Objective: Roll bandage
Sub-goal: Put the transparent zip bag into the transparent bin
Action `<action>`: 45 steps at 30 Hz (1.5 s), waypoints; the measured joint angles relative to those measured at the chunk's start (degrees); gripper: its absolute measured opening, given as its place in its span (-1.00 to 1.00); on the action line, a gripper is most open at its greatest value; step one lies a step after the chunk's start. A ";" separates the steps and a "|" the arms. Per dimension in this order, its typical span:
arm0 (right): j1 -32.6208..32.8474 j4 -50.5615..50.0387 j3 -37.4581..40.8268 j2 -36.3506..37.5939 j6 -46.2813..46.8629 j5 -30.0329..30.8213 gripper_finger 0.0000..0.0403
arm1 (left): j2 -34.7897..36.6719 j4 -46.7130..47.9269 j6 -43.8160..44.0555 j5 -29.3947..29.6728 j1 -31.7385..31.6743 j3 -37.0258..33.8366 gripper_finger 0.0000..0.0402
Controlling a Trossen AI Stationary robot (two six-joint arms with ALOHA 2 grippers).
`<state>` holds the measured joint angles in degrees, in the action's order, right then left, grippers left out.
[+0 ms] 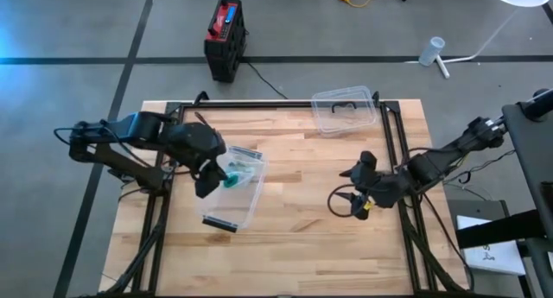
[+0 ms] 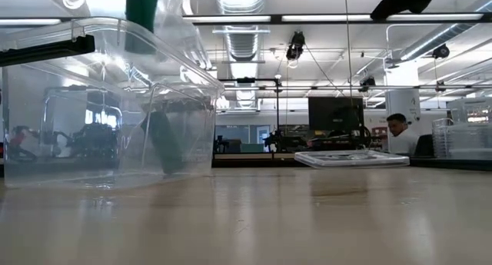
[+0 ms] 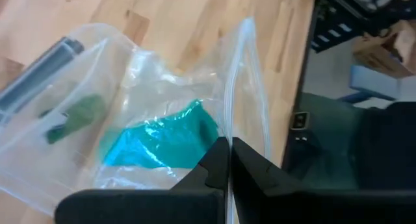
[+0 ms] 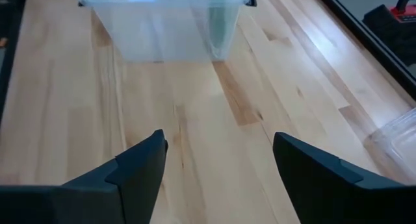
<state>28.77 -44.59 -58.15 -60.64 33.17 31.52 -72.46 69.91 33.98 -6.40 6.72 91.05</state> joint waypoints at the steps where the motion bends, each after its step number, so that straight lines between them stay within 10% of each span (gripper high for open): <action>1: -0.01 0.03 0.00 -0.43 0.00 -0.01 0.37 | -0.38 0.00 -0.46 0.31 -0.02 0.00 -1.00; 24: -0.02 1.85 0.31 -3.52 -4.37 1.98 0.37 | -21.22 13.83 -18.72 4.66 -0.17 0.54 -1.00; 39: -2.76 54.95 0.57 -20.72 -40.25 3.14 0.20 | -13.01 12.71 -10.76 6.16 3.16 13.32 -1.00; 45: -7.13 59.83 -1.09 -26.56 -43.37 3.04 0.12 | -9.19 5.73 -10.76 6.88 7.40 13.87 -1.00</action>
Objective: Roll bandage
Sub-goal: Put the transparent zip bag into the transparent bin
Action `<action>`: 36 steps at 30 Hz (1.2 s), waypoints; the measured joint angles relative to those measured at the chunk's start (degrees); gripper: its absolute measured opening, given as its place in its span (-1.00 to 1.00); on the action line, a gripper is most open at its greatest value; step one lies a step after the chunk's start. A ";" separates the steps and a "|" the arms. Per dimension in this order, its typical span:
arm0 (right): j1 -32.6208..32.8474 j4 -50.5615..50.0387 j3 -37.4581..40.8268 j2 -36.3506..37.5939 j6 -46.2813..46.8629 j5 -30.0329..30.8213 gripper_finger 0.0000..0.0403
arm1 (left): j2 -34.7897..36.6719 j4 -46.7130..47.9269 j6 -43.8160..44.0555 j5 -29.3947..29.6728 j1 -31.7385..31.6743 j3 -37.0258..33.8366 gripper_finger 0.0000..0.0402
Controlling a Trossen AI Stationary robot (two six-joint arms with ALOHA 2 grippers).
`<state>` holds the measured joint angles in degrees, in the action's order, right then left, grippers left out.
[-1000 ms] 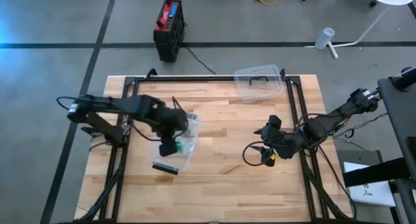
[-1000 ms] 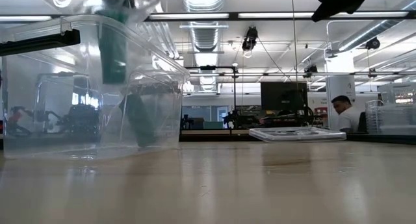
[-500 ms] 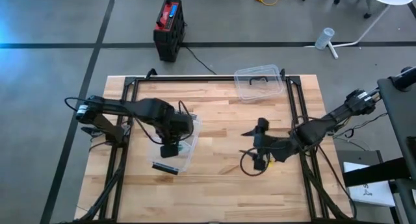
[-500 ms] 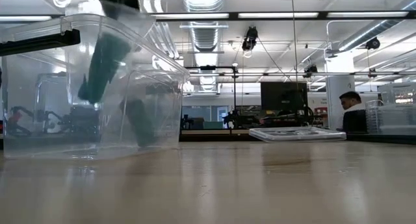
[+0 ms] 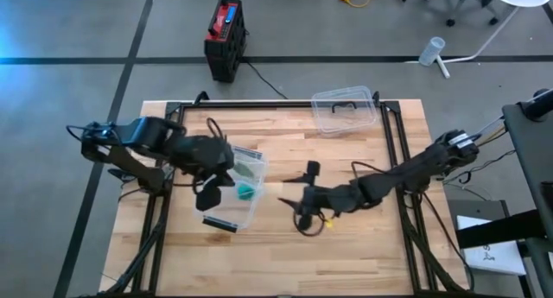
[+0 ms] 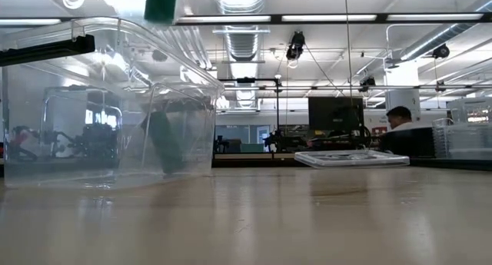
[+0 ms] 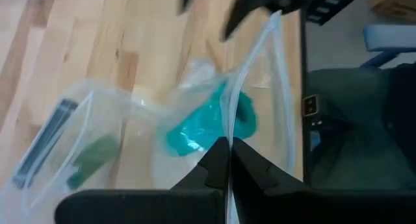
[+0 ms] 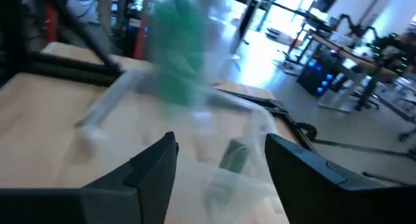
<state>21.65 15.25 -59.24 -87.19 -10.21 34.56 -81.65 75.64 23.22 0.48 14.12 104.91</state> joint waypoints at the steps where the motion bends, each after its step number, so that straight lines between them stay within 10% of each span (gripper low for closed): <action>1: -0.81 0.13 -0.72 -0.63 0.11 -0.33 0.11 | 0.39 -0.78 -0.05 0.67 0.93 -0.18 -1.00; 12: -5.31 -2.61 -8.36 -9.08 -1.52 -21.11 -0.14 | 0.35 -2.79 0.59 5.09 5.37 -0.56 -1.00; 19: -3.54 -27.66 -13.94 -6.54 -0.84 -13.52 -0.25 | 0.76 -1.09 1.32 5.54 6.24 -0.58 -1.00; 36: -2.56 -13.02 -13.79 -10.33 5.13 -13.65 -0.27 | 0.94 -1.01 1.90 6.53 6.37 -0.58 -1.00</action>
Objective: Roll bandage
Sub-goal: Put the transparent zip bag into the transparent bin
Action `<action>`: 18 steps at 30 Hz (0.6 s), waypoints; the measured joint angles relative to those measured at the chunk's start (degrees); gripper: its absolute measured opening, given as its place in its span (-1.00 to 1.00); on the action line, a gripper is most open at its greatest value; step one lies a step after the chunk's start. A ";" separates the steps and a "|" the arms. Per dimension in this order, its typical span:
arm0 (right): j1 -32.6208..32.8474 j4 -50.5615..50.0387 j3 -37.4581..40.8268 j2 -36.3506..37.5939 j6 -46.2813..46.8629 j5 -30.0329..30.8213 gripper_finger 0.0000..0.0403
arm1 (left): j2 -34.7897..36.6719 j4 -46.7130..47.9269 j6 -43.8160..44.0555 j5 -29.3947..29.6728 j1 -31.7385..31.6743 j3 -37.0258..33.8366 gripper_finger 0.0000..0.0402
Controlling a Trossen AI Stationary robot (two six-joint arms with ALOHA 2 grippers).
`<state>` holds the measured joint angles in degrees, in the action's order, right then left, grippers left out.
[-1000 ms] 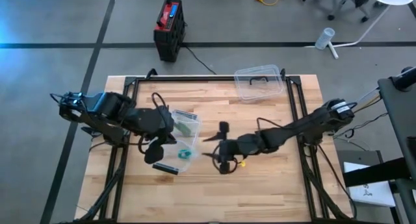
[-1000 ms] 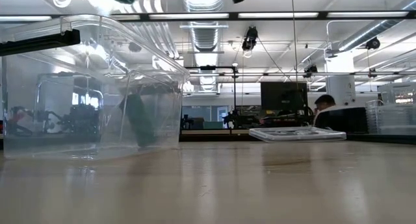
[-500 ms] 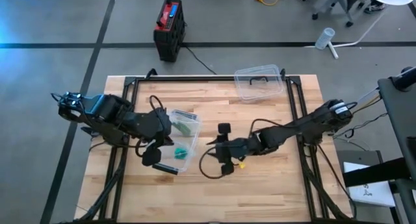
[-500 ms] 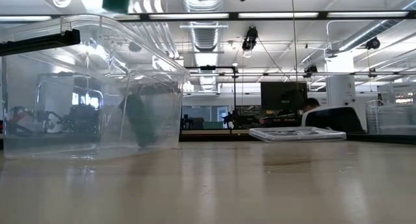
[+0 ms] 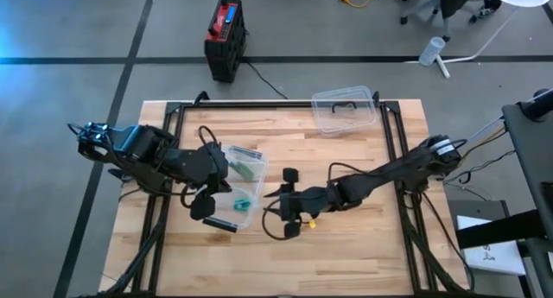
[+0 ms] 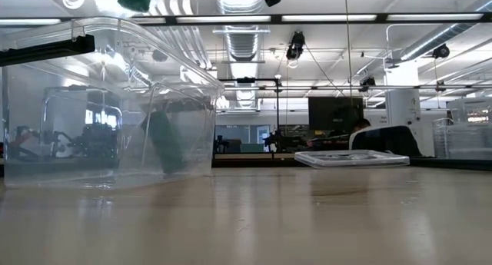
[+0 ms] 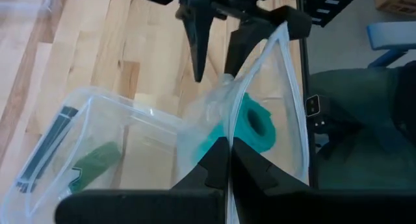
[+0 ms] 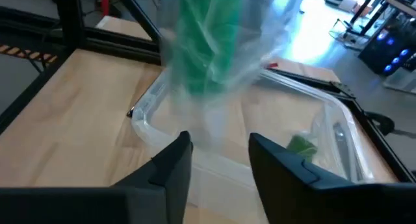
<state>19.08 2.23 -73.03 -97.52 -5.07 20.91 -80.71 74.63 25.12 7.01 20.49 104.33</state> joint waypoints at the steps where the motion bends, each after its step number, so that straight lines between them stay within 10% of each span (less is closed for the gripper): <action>1: -0.06 0.04 -0.10 -0.27 0.02 -0.02 -0.32 | 0.02 0.00 0.00 0.00 0.02 0.00 -1.00; 9: -0.13 0.22 -1.36 -0.54 -0.98 -0.33 -0.94 | 0.13 -0.08 -1.34 0.98 0.00 0.00 -1.00; 18: 0.05 7.32 1.80 -0.83 2.77 4.04 -1.00 | 3.95 -0.73 -2.66 5.64 0.21 -0.02 -1.00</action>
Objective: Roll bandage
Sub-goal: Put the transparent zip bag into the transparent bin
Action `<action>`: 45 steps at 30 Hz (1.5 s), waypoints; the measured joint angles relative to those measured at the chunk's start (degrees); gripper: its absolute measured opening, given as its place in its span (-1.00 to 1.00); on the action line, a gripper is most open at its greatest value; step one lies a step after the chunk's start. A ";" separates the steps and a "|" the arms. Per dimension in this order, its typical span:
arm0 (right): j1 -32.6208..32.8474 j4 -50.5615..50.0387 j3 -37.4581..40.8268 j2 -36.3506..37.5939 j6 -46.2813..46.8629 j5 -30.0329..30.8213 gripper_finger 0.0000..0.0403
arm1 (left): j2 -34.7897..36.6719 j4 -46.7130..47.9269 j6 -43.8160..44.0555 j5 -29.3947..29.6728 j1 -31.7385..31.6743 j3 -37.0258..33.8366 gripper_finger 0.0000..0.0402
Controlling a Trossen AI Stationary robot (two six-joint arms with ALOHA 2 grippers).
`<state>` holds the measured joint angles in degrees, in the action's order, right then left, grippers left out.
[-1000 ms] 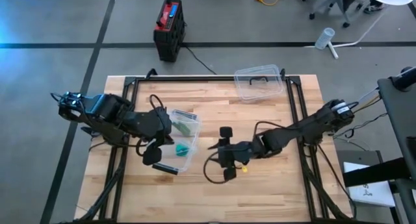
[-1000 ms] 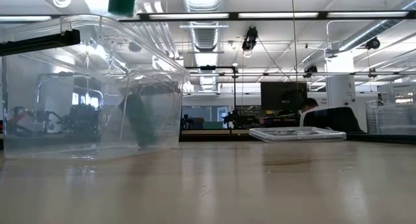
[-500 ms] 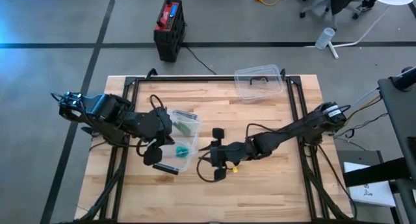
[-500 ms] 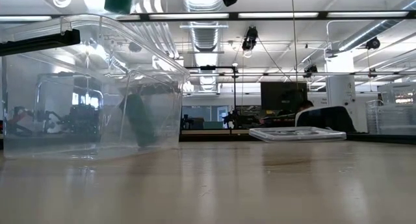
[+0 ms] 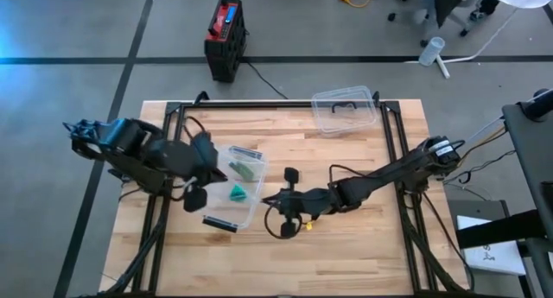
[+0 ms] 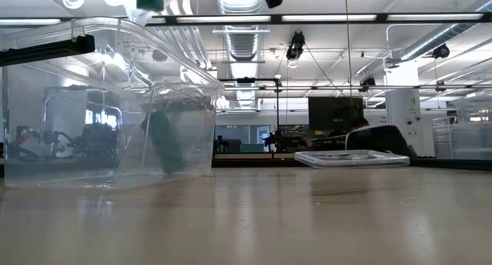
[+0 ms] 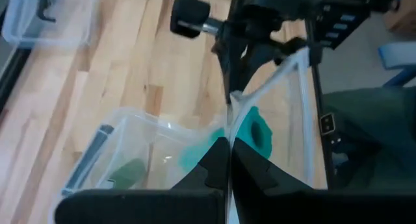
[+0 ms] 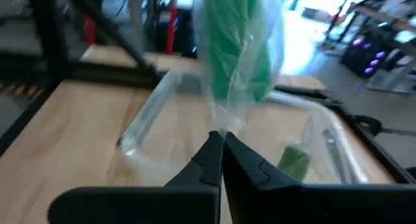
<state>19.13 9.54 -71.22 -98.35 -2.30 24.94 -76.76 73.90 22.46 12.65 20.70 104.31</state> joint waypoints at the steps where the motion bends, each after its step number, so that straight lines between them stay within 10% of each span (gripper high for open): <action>1: -0.02 2.27 1.00 0.00 0.27 0.69 -1.00 | 0.85 -0.24 -0.07 0.23 -0.01 -0.02 -1.00; 10: -1.63 14.03 6.61 -2.24 4.58 0.35 -0.92 | 6.75 3.01 0.75 4.43 -0.06 -0.07 -1.00; 25: 2.94 -8.94 11.45 9.27 11.84 12.78 -0.09 | 5.12 5.21 2.59 4.00 -1.06 -12.99 -1.00; 33: 4.24 -10.54 14.23 11.96 14.75 14.12 -0.03 | 5.81 -11.60 0.25 -7.17 -1.55 -27.11 -1.00; 45: 3.43 -10.20 13.62 14.58 13.26 14.21 -0.02 | 5.98 -13.49 -7.88 -7.06 -14.90 -33.64 -1.00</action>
<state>22.57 -0.65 -57.60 -83.77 10.96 39.15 -70.78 60.41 14.57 5.59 5.80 70.67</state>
